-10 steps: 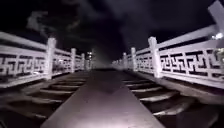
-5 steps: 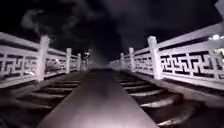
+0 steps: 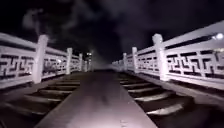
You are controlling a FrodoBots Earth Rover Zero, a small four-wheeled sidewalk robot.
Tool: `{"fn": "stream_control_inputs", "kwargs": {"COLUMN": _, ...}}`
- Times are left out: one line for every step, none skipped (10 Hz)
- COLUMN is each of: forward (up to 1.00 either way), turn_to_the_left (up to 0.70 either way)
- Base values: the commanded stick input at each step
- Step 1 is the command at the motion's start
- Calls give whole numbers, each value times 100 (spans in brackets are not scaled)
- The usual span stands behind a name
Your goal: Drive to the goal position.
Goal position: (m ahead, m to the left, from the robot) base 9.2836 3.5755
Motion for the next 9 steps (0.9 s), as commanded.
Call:
{"fn": "stream_control_inputs", "kwargs": {"forward": 43, "turn_to_the_left": 0}}
{"fn": "stream_control_inputs", "kwargs": {"forward": 43, "turn_to_the_left": 0}}
{"fn": "stream_control_inputs", "kwargs": {"forward": 43, "turn_to_the_left": 0}}
{"fn": "stream_control_inputs", "kwargs": {"forward": 43, "turn_to_the_left": 0}}
{"fn": "stream_control_inputs", "kwargs": {"forward": 43, "turn_to_the_left": 0}}
{"fn": "stream_control_inputs", "kwargs": {"forward": 43, "turn_to_the_left": 0}}
{"fn": "stream_control_inputs", "kwargs": {"forward": 43, "turn_to_the_left": 0}}
{"fn": "stream_control_inputs", "kwargs": {"forward": 43, "turn_to_the_left": 0}}
{"fn": "stream_control_inputs", "kwargs": {"forward": 43, "turn_to_the_left": 0}}
